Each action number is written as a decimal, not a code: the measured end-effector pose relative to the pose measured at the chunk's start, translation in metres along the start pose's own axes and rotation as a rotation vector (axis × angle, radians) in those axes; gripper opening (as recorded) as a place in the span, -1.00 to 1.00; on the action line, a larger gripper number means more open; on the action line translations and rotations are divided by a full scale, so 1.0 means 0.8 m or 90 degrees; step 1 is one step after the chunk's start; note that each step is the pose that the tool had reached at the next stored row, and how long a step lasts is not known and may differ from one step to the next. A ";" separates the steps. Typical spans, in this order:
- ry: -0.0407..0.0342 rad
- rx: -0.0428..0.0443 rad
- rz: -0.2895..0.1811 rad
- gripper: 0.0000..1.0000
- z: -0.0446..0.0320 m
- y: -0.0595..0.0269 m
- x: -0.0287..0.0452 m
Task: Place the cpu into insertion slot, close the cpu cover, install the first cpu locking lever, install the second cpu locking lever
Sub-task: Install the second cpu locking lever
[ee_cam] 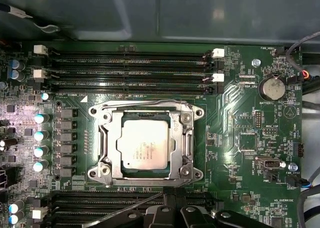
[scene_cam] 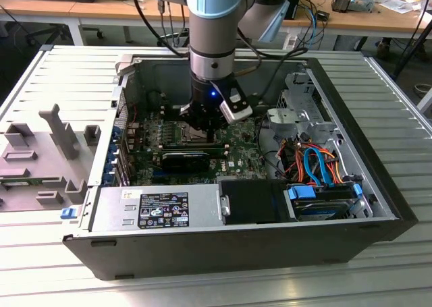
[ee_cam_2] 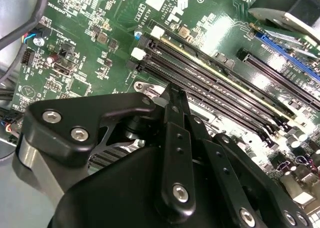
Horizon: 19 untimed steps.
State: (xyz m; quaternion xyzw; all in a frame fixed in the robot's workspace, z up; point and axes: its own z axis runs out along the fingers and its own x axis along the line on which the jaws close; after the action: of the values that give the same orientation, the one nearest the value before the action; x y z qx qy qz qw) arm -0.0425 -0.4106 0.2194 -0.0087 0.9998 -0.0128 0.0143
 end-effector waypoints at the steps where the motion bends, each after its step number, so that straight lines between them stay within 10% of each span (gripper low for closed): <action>1: 0.0000 -0.0001 0.000 -0.79 -0.0001 0.000 0.0025; 7: -0.0001 -0.0012 0.000 -0.79 -0.0001 -0.004 0.0114; 19: -0.0042 -0.0030 0.000 -0.79 -0.0009 -0.004 0.0685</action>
State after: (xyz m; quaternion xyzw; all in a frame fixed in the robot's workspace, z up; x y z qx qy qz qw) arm -0.0972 -0.4150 0.2187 -0.0088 0.9998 -0.0105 0.0176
